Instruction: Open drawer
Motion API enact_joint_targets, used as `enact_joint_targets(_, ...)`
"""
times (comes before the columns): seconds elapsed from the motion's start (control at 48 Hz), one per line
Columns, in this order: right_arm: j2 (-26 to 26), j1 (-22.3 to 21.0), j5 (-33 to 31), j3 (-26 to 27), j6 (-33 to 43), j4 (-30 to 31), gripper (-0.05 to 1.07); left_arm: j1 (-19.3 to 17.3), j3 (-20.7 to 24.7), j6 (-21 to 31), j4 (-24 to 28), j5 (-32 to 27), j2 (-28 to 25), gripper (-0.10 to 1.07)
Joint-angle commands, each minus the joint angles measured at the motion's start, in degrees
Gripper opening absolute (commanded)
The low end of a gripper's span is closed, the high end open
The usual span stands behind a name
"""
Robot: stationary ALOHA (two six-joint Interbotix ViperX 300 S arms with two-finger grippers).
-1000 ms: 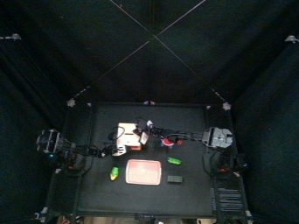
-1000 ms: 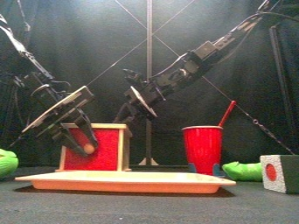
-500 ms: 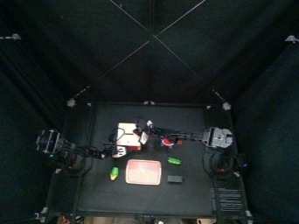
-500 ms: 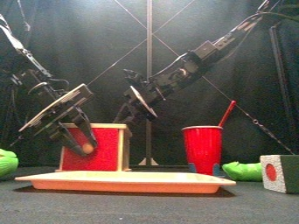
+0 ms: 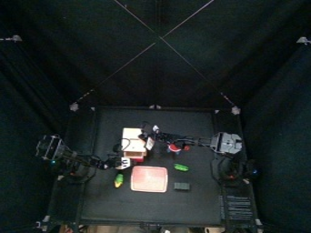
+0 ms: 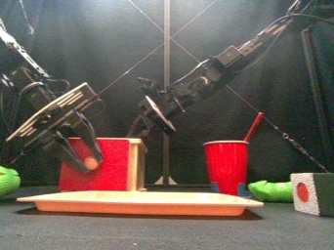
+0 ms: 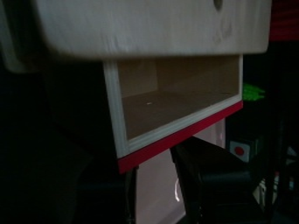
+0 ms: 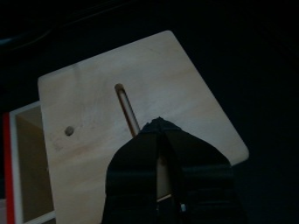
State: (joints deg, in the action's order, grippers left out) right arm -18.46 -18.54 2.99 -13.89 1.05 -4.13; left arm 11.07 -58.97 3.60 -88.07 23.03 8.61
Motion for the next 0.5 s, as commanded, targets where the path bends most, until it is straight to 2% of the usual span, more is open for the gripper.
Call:
enact_joint_targets(0.0,1.3,-0.1,-0.4,0.5,0.1,-0.1,0.02,1.3,0.4,-0.1,-0.3,0.2,1.4,0.43)
enact_joint_targets(0.479,1.4,-0.1,-0.4,0.5,0.2,-0.1,0.02,5.0,0.4,-0.1,-2.4,0.2,2.3,0.43)
